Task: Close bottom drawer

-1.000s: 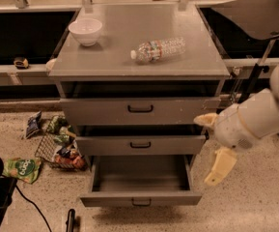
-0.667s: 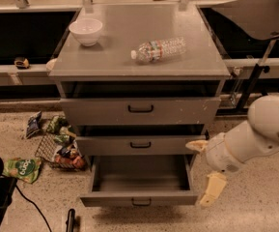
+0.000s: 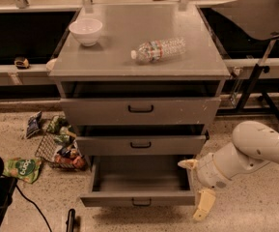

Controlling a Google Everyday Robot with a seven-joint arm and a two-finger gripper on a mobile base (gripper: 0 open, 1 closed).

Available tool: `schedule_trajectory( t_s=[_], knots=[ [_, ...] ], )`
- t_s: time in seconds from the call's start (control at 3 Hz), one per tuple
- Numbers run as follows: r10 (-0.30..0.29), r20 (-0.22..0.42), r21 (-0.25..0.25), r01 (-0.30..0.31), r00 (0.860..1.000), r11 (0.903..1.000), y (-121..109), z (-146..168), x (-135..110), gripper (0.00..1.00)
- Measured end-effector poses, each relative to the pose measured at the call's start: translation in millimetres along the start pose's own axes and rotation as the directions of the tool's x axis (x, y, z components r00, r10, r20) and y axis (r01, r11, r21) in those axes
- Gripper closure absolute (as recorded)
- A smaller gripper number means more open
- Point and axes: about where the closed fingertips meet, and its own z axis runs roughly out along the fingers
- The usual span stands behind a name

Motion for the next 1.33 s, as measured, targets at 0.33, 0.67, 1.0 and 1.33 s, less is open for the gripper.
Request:
schedule_trajectory(
  t_s=[0.33, 0.67, 1.0, 1.33],
  knots=[
    [-0.015, 0.012, -0.013, 0.015, 1.0, 0.9998, -3.2, 19.3, 15.3, 0.0],
    [-0.053, 0.019, -0.046, 0.054, 0.998, 0.9975, -13.5, 71.2, 50.2, 0.0],
    [-0.053, 0.041, -0.08, 0.057, 0.998, 0.9952, -27.2, 132.2, 84.2, 0.0],
    [-0.032, 0.06, -0.109, 0.039, 0.998, 0.9933, -19.7, 149.3, 90.4, 0.0]
  ],
)
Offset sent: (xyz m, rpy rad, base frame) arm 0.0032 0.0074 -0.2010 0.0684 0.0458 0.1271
